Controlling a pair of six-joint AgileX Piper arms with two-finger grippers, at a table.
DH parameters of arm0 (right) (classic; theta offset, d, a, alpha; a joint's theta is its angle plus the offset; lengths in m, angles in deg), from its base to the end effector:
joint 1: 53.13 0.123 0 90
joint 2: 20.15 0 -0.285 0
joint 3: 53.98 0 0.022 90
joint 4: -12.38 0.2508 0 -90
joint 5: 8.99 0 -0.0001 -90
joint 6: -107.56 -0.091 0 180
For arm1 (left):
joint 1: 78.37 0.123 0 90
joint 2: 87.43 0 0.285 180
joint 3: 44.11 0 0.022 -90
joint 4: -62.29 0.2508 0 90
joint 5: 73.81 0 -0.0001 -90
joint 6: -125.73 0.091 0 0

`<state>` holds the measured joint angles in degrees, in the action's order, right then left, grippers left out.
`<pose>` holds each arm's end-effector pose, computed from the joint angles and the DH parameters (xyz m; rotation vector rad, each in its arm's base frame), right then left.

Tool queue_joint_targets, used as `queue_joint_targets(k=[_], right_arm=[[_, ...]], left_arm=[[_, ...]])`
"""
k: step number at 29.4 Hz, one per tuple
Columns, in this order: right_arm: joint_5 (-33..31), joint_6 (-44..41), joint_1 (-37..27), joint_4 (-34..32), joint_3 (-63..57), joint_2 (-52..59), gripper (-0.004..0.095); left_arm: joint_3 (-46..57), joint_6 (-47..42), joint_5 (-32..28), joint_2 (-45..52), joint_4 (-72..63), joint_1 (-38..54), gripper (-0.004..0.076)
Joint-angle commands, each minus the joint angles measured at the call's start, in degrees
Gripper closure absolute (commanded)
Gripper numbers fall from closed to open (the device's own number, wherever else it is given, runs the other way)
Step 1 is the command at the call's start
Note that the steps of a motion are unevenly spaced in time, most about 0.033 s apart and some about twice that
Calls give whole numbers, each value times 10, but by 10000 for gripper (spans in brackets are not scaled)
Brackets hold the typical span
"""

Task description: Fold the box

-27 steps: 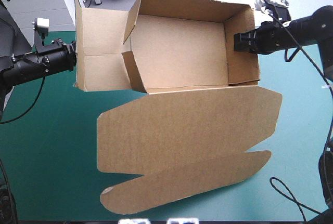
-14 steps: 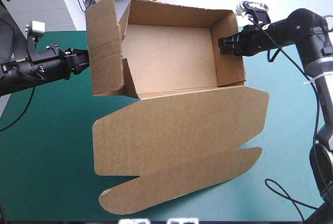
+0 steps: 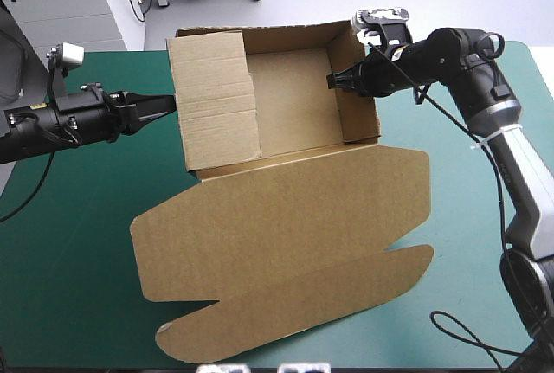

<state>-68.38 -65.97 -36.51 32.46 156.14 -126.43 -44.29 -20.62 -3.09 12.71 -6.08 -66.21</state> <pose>0.3571 0.1347 0.4175 -0.4069 2.3201 0.5289 0.2395 -0.0301 0.4443 0.2666 1.9967 -1.0908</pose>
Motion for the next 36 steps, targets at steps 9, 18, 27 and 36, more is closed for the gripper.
queue_joint_targets(k=[9, 18, 27, 36], right_arm=[[67, -32, 11, -2, 15, 28, 916], [73, -36, 29, -23, 15, 22, 909], [91, -75, 90, -106, 15, 22, 907], [98, -97, 126, -122, 16, 4, 907]], left_arm=[[-16, -4, 31, 16, -16, -10, 279], [-16, -4, 11, 16, 29, -40, 279], [-16, -88, -29, 16, 136, -52, 302], [-16, -240, -114, 16, 355, -139, 302]])
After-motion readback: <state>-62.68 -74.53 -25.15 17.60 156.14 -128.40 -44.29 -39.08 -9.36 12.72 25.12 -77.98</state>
